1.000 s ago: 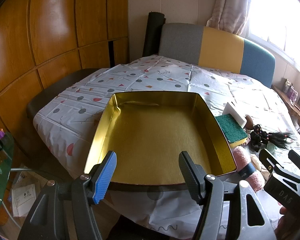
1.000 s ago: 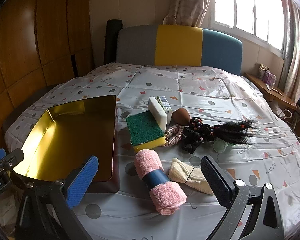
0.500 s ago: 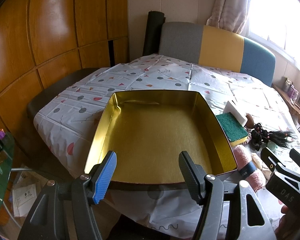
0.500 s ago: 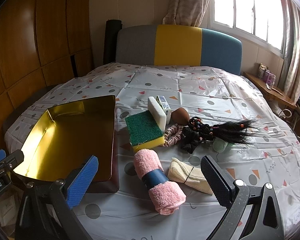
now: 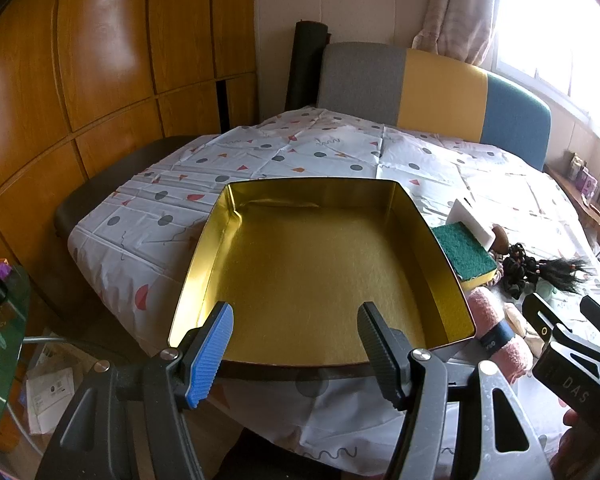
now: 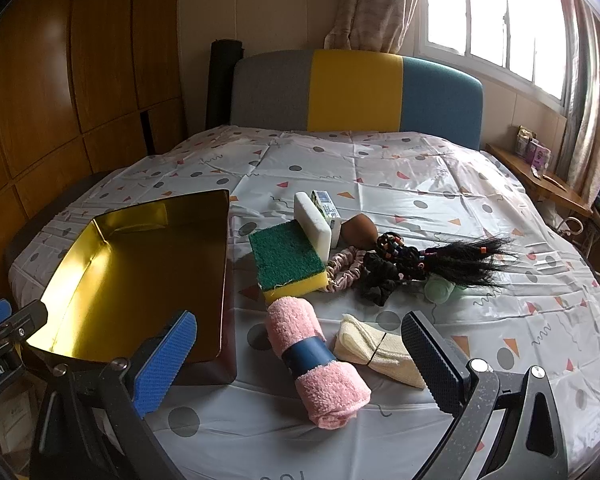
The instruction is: Organize soft objects
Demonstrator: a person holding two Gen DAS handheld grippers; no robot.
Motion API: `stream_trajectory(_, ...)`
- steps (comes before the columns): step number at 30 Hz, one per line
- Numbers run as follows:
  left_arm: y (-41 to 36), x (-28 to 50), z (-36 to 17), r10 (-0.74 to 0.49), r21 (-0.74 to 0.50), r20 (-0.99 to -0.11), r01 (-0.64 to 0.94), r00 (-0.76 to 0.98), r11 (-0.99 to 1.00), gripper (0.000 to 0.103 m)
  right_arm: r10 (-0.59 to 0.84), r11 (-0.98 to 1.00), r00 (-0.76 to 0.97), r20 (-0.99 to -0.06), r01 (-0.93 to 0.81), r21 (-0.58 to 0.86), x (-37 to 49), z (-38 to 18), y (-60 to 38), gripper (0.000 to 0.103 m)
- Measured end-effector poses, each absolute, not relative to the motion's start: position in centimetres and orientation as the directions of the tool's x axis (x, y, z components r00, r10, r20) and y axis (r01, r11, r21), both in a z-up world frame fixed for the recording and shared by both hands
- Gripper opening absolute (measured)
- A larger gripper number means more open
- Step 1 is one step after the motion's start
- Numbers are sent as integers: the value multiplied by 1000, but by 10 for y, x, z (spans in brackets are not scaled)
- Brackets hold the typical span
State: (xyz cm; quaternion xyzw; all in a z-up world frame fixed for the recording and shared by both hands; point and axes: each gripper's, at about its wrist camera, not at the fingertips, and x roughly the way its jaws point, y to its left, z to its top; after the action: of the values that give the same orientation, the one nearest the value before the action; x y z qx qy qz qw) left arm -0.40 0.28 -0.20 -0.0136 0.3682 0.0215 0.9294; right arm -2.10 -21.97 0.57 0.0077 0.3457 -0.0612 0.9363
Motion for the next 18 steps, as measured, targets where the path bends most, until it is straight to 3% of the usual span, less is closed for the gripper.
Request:
stream_trajectory(8,-5,-1,-6,6,-11,-697,-19,717,1000,66,-104,992,753,-650,123,-15,-20,4,-230,103)
stream_trajectory(11,-9,3,-7,-150,-114,-708,98,690,989,69,-94,991,752,-652,132,10,-18,6,-248,103)
stream_trajectory(13,-14,8,-7,-263,-193,-723,178,639,965,78,-76,987,742,-666,153,58,-15,8,-271,103)
stream_trajectory(18,-53,17,-3,-362,-208,-737,318,571,925,77,-145,964,703,-696,259,61,-7,7,-338,103)
